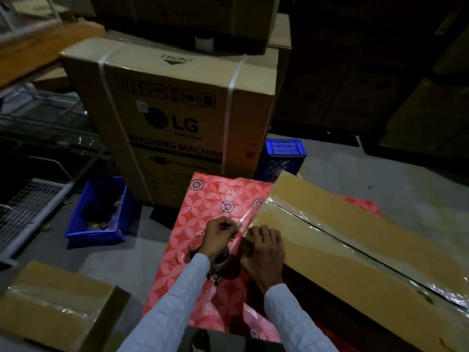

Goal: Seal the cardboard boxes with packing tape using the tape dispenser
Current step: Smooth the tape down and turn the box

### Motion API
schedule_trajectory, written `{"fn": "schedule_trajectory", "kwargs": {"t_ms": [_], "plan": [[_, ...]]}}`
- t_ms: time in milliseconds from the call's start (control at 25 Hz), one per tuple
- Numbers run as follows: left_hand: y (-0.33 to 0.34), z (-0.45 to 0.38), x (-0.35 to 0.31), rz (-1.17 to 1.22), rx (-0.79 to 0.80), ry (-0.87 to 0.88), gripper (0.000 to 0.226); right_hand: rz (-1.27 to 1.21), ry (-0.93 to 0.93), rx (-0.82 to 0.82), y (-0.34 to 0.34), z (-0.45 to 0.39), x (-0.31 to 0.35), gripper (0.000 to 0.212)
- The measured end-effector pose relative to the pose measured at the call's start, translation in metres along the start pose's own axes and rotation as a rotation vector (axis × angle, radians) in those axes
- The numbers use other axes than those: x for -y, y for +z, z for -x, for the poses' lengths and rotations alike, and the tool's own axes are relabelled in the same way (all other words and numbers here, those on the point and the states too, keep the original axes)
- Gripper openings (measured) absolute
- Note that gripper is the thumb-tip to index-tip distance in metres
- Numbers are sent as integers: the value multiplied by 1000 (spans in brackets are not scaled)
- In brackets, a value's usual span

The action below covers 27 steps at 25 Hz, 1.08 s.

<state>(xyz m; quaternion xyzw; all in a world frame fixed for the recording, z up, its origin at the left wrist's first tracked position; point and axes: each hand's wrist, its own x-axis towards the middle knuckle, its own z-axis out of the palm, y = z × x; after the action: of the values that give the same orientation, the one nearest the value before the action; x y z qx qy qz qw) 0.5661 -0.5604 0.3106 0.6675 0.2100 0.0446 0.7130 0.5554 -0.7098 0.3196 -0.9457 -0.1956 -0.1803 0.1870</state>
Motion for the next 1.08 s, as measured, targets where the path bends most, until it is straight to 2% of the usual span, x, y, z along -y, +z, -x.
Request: {"fn": "schedule_trajectory", "kwargs": {"t_ms": [160, 280, 400, 480, 560, 680, 760, 960, 1080], "plan": [[15, 11, 6, 128, -97, -120, 20, -49, -44, 19, -6, -1, -5, 33], [25, 14, 10, 199, -129, -254, 17, -180, 10, 89, -20, -9, -15, 31], [28, 14, 9, 209, -27, -403, 14, -331, 59, 171, -32, -26, -29, 26], [31, 16, 6, 110, 40, -460, 20, -360, 16, 201, -31, -35, -35, 25], [38, 14, 0, 33, 122, -409, 19, -442, 10, 222, -25, -40, -38, 23], [53, -4, -13, 55, 205, -314, 21, -689, 175, 130, -21, -41, -46, 23], [61, -18, -21, 27, 219, -299, 20, -793, 241, 63, -24, -41, -49, 22], [74, -39, -22, -41, 166, -356, 9, -867, 300, 58, -27, -48, -55, 8], [77, -47, -19, -25, 119, -325, 34, -765, 329, -20, -22, -63, -71, 17]]}}
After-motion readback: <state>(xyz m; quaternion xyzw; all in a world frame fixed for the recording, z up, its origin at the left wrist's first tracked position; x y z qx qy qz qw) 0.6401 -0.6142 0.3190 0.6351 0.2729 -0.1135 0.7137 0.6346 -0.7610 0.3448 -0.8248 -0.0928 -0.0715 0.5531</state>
